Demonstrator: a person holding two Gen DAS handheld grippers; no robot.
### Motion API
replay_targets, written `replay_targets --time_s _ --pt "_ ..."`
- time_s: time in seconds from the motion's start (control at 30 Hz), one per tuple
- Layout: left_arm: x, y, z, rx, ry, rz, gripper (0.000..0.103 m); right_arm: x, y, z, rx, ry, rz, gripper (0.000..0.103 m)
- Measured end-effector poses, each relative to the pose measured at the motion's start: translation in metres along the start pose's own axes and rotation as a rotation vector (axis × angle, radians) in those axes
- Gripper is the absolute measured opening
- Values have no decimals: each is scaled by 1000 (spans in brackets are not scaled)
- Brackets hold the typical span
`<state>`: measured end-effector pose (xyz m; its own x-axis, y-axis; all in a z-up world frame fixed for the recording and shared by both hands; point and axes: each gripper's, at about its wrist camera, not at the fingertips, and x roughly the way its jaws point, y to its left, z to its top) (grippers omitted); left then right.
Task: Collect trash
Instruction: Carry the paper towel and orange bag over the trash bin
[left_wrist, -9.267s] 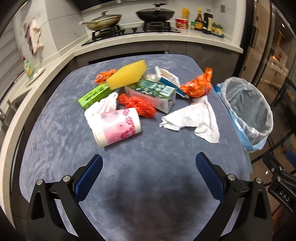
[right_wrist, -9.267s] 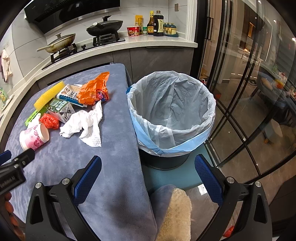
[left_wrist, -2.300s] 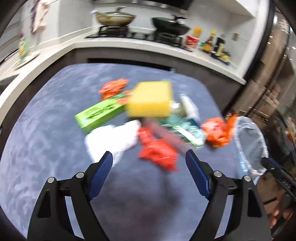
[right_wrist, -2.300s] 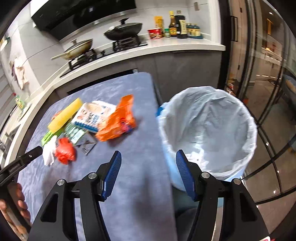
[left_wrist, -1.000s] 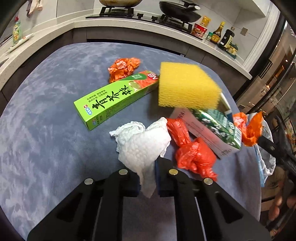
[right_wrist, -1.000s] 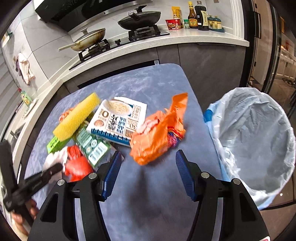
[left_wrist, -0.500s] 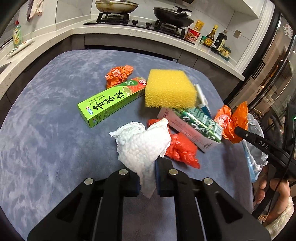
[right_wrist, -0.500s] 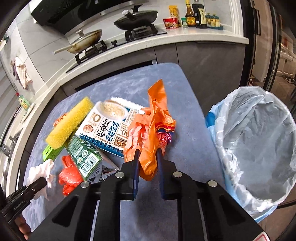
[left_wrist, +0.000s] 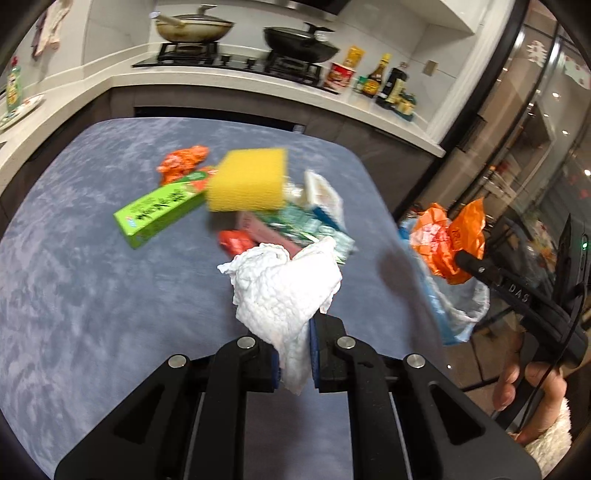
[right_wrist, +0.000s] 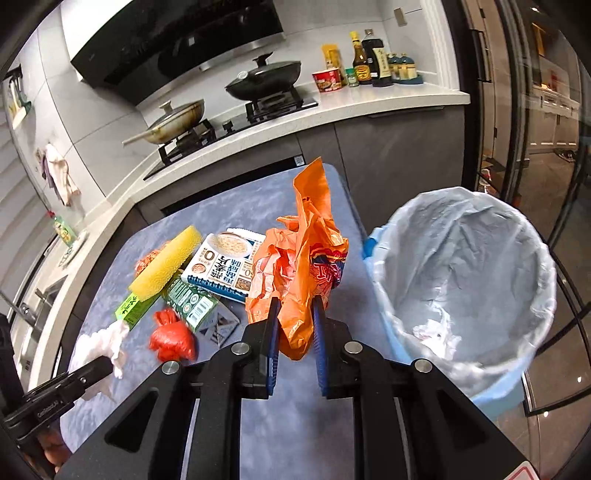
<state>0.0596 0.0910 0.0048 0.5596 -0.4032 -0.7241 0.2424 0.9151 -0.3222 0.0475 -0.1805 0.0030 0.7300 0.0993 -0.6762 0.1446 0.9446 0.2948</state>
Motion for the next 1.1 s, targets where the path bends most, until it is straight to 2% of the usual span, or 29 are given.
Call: replay_targets --time_s 0.27,0.5,0.7,1.1 --pt "2 -56 -9 87 25 -71 11 -41 -39 -19 42 -30 -47 15" --pt "13 -102 -15 169 48 -115 11 -65 -90 -31 129 -53 -102 15" --pt "29 -142 -14 228 74 -163 11 -71 -124 -32 187 -68 -128 15" --pt "71 -208 0 309 96 -228 11 -65 -162 -24 232 -74 -139 15"
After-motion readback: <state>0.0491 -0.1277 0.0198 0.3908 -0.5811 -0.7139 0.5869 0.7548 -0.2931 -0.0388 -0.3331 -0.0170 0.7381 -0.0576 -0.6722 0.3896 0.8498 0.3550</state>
